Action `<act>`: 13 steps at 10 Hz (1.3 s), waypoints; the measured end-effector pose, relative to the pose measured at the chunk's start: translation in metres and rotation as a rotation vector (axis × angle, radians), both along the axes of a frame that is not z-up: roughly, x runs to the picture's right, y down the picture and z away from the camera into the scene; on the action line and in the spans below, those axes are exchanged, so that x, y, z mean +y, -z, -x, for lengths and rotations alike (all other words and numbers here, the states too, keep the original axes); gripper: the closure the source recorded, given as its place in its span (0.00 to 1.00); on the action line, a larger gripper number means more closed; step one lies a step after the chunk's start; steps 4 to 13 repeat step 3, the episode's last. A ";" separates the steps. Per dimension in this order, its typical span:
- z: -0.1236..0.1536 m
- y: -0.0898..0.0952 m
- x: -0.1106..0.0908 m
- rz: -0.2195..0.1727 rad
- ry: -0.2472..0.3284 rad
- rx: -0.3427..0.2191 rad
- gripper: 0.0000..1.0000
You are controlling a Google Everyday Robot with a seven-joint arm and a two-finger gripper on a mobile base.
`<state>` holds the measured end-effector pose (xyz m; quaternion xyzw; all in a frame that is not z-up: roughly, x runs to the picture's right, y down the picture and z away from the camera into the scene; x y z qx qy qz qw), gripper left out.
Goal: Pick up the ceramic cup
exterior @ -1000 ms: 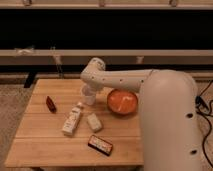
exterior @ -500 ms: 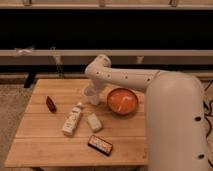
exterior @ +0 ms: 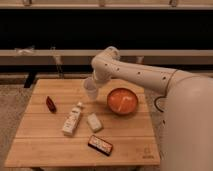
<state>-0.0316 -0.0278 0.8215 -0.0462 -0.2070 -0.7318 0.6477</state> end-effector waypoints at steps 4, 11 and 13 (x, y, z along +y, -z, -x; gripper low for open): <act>-0.004 0.012 -0.009 0.013 -0.037 -0.057 1.00; -0.004 0.012 -0.009 0.013 -0.037 -0.057 1.00; -0.004 0.012 -0.009 0.013 -0.037 -0.057 1.00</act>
